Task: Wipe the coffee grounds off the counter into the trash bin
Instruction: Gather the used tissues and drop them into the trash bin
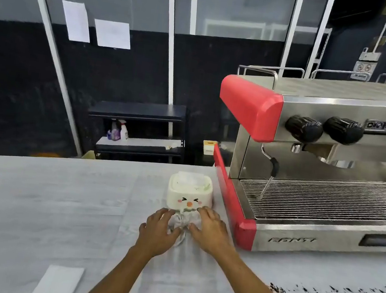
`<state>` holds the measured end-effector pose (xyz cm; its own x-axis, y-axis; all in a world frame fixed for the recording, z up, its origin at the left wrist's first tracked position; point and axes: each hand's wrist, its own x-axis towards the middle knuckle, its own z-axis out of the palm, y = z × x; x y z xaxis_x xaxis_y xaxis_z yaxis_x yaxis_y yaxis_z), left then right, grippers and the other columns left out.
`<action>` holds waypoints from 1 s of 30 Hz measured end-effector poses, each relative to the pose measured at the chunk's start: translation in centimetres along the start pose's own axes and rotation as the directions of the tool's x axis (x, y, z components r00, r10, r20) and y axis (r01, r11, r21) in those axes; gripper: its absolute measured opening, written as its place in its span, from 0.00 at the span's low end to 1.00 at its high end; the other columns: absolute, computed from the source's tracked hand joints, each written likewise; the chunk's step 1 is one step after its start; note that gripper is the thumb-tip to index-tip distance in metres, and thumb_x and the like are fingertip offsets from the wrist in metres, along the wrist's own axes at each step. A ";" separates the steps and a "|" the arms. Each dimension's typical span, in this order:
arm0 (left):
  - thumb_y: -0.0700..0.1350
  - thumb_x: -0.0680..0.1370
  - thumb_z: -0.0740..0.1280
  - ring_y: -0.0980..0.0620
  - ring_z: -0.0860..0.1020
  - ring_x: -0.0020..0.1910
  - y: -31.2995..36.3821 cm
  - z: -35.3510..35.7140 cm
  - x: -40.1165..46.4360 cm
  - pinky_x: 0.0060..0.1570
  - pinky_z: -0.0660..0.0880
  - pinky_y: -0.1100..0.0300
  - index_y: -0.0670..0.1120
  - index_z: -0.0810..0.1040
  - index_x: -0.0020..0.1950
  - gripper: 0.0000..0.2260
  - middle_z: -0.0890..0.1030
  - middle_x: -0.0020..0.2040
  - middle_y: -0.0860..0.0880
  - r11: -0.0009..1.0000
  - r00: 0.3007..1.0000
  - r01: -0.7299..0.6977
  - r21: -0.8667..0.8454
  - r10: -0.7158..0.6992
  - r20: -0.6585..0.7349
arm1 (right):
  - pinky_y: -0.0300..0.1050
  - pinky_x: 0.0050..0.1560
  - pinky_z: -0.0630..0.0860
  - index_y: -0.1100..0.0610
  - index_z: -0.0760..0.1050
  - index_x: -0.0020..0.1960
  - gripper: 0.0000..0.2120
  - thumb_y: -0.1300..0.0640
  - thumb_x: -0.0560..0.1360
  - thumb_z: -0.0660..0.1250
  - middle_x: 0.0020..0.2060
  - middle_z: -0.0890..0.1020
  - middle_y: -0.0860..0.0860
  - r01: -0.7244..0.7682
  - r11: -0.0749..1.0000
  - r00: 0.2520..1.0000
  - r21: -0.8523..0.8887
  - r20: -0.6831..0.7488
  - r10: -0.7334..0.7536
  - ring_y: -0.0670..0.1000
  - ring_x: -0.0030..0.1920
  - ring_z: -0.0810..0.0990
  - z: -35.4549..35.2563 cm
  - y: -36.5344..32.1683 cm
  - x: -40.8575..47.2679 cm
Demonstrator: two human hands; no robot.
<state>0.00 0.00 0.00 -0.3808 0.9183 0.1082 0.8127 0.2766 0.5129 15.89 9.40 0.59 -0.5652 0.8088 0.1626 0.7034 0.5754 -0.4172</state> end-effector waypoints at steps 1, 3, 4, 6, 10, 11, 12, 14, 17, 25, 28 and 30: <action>0.62 0.77 0.63 0.49 0.67 0.72 0.0 0.3 0.4 0.66 0.68 0.44 0.57 0.67 0.73 0.25 0.66 0.74 0.56 1.000 1.000 0.006 -0.003 -0.006 0.014 | 0.52 0.65 0.68 0.53 0.65 0.70 0.26 0.44 0.76 0.61 0.70 0.69 0.50 -0.004 1.000 1.000 0.005 0.000 0.004 0.53 0.70 0.65 0.2 0.3 0.4; 0.62 0.76 0.62 0.49 0.67 0.72 -0.1 1.1 1.3 0.64 0.69 0.44 0.57 0.67 0.73 0.26 0.66 0.75 0.55 1.000 1.000 0.017 0.019 -0.018 0.013 | 0.51 0.65 0.67 0.53 0.66 0.69 0.25 0.43 0.75 0.61 0.70 0.69 0.50 -0.020 1.000 1.000 0.016 -0.008 0.020 0.53 0.70 0.65 1.1 1.2 1.2; 0.64 0.74 0.60 0.48 0.67 0.72 -0.3 1.4 1.6 0.64 0.70 0.43 0.56 0.67 0.73 0.28 0.66 0.75 0.55 0.999 0.999 0.031 0.019 -0.031 0.019 | 0.51 0.64 0.68 0.53 0.66 0.69 0.25 0.43 0.75 0.61 0.69 0.70 0.50 -0.024 0.999 1.000 0.028 -0.003 0.024 0.53 0.69 0.66 1.5 1.6 1.5; 0.67 0.71 0.55 0.47 0.68 0.71 -0.4 2.2 2.1 0.63 0.71 0.42 0.55 0.66 0.74 0.33 0.65 0.75 0.54 0.999 0.999 0.043 0.014 -0.043 0.004 | 0.51 0.63 0.69 0.52 0.67 0.68 0.25 0.42 0.75 0.60 0.68 0.71 0.49 -0.021 0.999 1.000 0.050 -0.007 0.021 0.53 0.68 0.67 2.4 2.2 2.1; 0.67 0.72 0.56 0.47 0.68 0.71 -1.0 3.9 3.0 0.63 0.72 0.41 0.55 0.61 0.76 0.35 0.64 0.77 0.52 0.997 0.997 0.041 -0.063 -0.045 -0.061 | 0.52 0.63 0.70 0.49 0.68 0.69 0.25 0.42 0.74 0.58 0.69 0.71 0.48 0.001 0.996 0.999 0.092 -0.054 0.004 0.52 0.68 0.67 3.9 2.8 2.6; 0.66 0.73 0.57 0.47 0.69 0.71 -1.1 4.5 3.0 0.63 0.72 0.42 0.55 0.61 0.76 0.33 0.64 0.76 0.52 0.998 0.997 0.026 -0.062 -0.031 -0.070 | 0.52 0.63 0.71 0.48 0.68 0.69 0.25 0.42 0.74 0.57 0.69 0.70 0.47 0.002 0.995 0.998 0.100 -0.055 0.004 0.52 0.69 0.67 4.2 2.9 2.6; 0.65 0.74 0.57 0.48 0.69 0.70 -1.1 5.0 3.0 0.63 0.73 0.43 0.54 0.62 0.76 0.32 0.65 0.76 0.51 0.998 0.997 0.009 -0.054 -0.013 -0.079 | 0.53 0.63 0.71 0.46 0.67 0.70 0.25 0.41 0.74 0.57 0.70 0.69 0.47 0.004 0.994 0.999 0.110 -0.052 0.002 0.51 0.69 0.67 4.6 2.9 2.7; 0.64 0.75 0.57 0.49 0.69 0.70 -1.3 5.9 2.7 0.64 0.72 0.45 0.53 0.65 0.76 0.30 0.67 0.75 0.50 0.999 0.997 -0.005 -0.045 0.001 -0.082 | 0.53 0.64 0.70 0.43 0.66 0.70 0.25 0.41 0.74 0.57 0.70 0.69 0.45 0.004 0.993 1.000 0.117 -0.030 -0.001 0.51 0.69 0.67 5.1 3.1 2.7; 0.63 0.76 0.56 0.48 0.70 0.71 -1.6 6.7 2.8 0.65 0.71 0.45 0.55 0.69 0.73 0.27 0.69 0.74 0.50 1.000 0.997 0.009 -0.028 -0.011 -0.081 | 0.53 0.62 0.71 0.43 0.69 0.69 0.23 0.41 0.75 0.57 0.69 0.71 0.44 0.018 0.994 1.000 0.104 -0.020 -0.016 0.50 0.67 0.69 5.3 3.3 3.2; 0.61 0.78 0.59 0.48 0.73 0.67 -3.0 8.0 2.5 0.64 0.71 0.47 0.51 0.73 0.70 0.24 0.73 0.70 0.49 1.000 0.988 -0.025 0.006 0.025 -0.151 | 0.50 0.51 0.74 0.46 0.79 0.53 0.16 0.40 0.73 0.60 0.56 0.78 0.46 0.025 0.999 0.993 0.023 -0.119 -0.022 0.52 0.57 0.75 6.2 3.9 3.3; 0.58 0.77 0.60 0.49 0.74 0.66 -3.0 8.0 2.2 0.63 0.70 0.49 0.50 0.74 0.68 0.22 0.75 0.69 0.50 0.999 0.983 -0.052 0.012 0.054 -0.178 | 0.50 0.49 0.75 0.49 0.79 0.47 0.15 0.41 0.73 0.61 0.53 0.77 0.49 0.024 0.999 0.989 0.033 -0.149 -0.019 0.53 0.56 0.74 7.0 4.0 3.3; 0.58 0.77 0.61 0.49 0.74 0.64 -2.9 7.9 2.2 0.62 0.70 0.51 0.50 0.75 0.65 0.20 0.75 0.67 0.50 0.998 0.977 -0.063 -0.004 0.061 -0.205 | 0.51 0.49 0.76 0.53 0.77 0.44 0.15 0.42 0.72 0.60 0.51 0.76 0.52 0.027 0.996 0.986 0.080 -0.165 -0.014 0.55 0.54 0.75 7.2 4.1 3.2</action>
<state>0.32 3.48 -7.97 -0.4125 0.8560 0.3115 0.8336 0.2168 0.5080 13.86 13.48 -7.05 -0.4960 0.8098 0.3135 0.6513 0.5857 -0.4825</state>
